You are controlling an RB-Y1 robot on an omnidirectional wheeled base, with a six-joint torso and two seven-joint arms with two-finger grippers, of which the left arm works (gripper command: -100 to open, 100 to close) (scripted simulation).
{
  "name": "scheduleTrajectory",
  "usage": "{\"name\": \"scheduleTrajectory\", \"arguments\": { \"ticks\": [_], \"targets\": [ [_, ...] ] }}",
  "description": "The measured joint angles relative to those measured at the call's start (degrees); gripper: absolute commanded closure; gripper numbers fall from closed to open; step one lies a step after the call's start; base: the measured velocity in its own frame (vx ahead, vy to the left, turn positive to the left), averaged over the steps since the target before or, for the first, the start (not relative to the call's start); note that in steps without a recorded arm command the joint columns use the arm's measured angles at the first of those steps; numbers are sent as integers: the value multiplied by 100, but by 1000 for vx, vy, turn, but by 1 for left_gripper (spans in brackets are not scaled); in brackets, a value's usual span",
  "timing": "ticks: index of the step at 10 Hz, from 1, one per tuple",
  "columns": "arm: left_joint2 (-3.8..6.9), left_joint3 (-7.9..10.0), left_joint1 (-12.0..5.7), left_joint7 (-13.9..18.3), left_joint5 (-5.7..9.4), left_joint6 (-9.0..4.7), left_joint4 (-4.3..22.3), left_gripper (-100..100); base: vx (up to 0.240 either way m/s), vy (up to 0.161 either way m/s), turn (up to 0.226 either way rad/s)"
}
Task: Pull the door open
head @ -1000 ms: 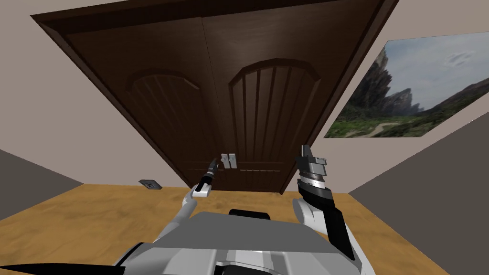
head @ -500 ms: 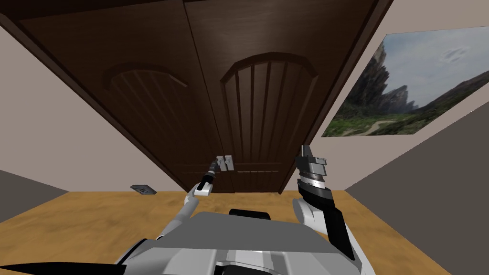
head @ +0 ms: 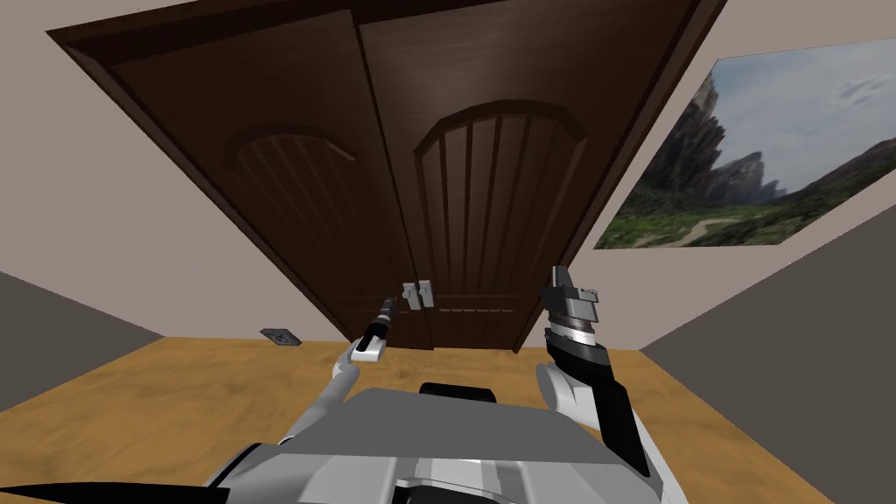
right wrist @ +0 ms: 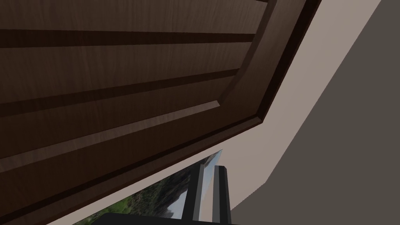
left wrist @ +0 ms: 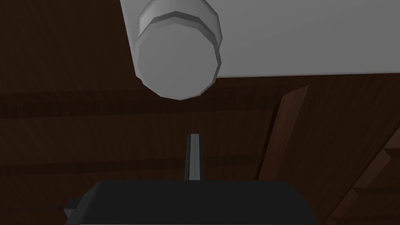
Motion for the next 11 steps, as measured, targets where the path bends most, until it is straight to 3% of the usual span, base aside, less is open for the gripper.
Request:
{"name": "scheduleTrajectory", "arguments": {
  "ticks": [1, 6, 7, 9, 10, 11],
  "targets": [
    [53, 33, 91, 11, 11, 24, -40, -100, -195, 73, -21],
    [78, -255, 200, 133, 9, -24, -350, -100, -172, -75, -49],
    [78, -267, 199, 144, 9, -39, -349, -100, -46, 41, 220],
    [179, -89, 267, 130, 32, -102, -94, -100, 11, 95, 141],
    [203, 24, 376, 95, 44, -13, -212, -100, 101, 82, 76],
    [262, 94, 352, 93, 59, 23, -118, -100, 150, 54, -5]
  ]
}}
